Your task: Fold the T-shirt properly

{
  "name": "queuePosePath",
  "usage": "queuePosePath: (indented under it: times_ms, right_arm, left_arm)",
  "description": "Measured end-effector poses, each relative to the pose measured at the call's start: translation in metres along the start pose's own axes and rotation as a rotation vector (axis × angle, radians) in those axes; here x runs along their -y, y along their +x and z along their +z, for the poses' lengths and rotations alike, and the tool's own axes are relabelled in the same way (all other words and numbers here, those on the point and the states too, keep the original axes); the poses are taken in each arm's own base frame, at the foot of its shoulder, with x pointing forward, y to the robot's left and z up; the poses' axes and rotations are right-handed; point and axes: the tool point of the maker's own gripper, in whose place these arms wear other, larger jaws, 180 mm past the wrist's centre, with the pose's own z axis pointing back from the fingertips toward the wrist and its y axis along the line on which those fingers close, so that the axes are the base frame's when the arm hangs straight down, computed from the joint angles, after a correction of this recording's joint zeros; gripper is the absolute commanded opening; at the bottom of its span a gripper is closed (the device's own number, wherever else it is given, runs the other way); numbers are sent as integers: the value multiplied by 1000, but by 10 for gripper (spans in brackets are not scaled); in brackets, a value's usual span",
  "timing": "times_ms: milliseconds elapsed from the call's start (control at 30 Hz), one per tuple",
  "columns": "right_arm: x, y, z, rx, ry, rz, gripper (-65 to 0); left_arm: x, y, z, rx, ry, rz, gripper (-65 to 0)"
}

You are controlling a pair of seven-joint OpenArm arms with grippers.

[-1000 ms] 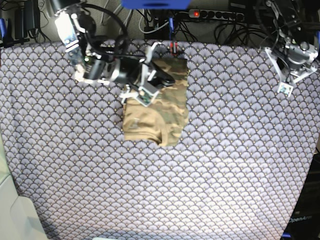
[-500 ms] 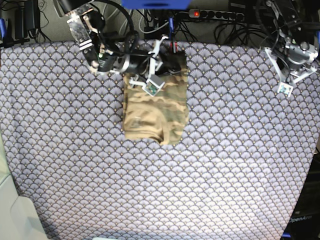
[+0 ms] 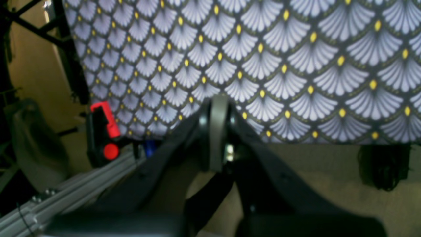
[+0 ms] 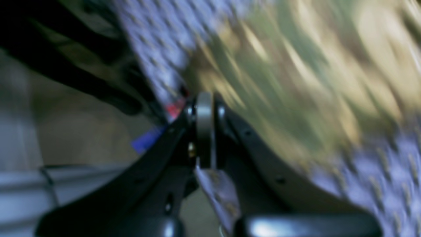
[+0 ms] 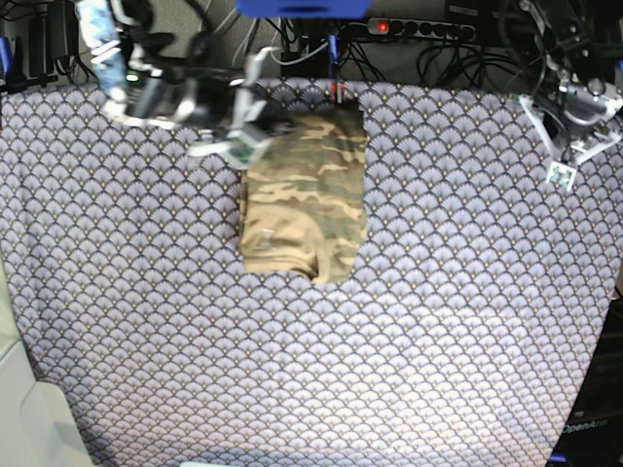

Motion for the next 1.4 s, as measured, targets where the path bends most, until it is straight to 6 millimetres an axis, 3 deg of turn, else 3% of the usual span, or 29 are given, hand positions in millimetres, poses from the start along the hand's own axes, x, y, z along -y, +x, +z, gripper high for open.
queuePosePath:
  times_ms: [133, 300, 467, 533, 600, 667, 767, 833, 933, 1067, 1233, 1333, 1400]
  right_arm:
    - [36, -35, 40, -43, -149, -77, -650]
    - [50, -88, 88, -116, -293, -209, -650]
    - [33, -124, 129, -81, -394, -348, -650]
    - [25, -147, 142, -89, -431, -422, -650]
    - [25, -171, 152, -80, -470, -494, -650]
    - [23, -205, 162, -94, -517, -578, -650]
    - [8, -262, 171, -110, -568, -714, -650]
    - [-2, -301, 176, -155, -610, -760, -650]
    - [-5, -336, 173, -131, -682, -812, -650]
    - [-15, -368, 166, -69, -756, -900, -650]
    - [-50, -412, 155, -107, -810, -1058, -650]
    - [-37, -412, 134, -59, -851, -1147, -650]
    - [-14, -399, 124, 15, -856, -1111, -650]
  left_arm:
    - [7, -22, 2, -29, 8, -21, -650]
    - [41, -40, 5, -16, -29, -22, -650]
    - [85, -49, 11, 3, -87, 20, -650]
    - [88, -50, 12, 30, -96, -2, -650]
    - [91, -63, 7, 5, -108, -1, -650]
    - [112, -88, -1, -66, -174, 8, -650]
    - [153, -116, -8, -117, -301, 59, -650]
    - [165, -121, -13, -92, -330, 86, -650]
    - [183, -132, -19, -83, -375, 126, -650]
    - [220, -152, -22, -79, -468, 196, -650]
    - [268, -172, -25, -57, -574, 328, -650]
    - [295, -171, -28, -38, -629, 411, -650]
    - [311, -168, -32, -26, -663, 475, -650]
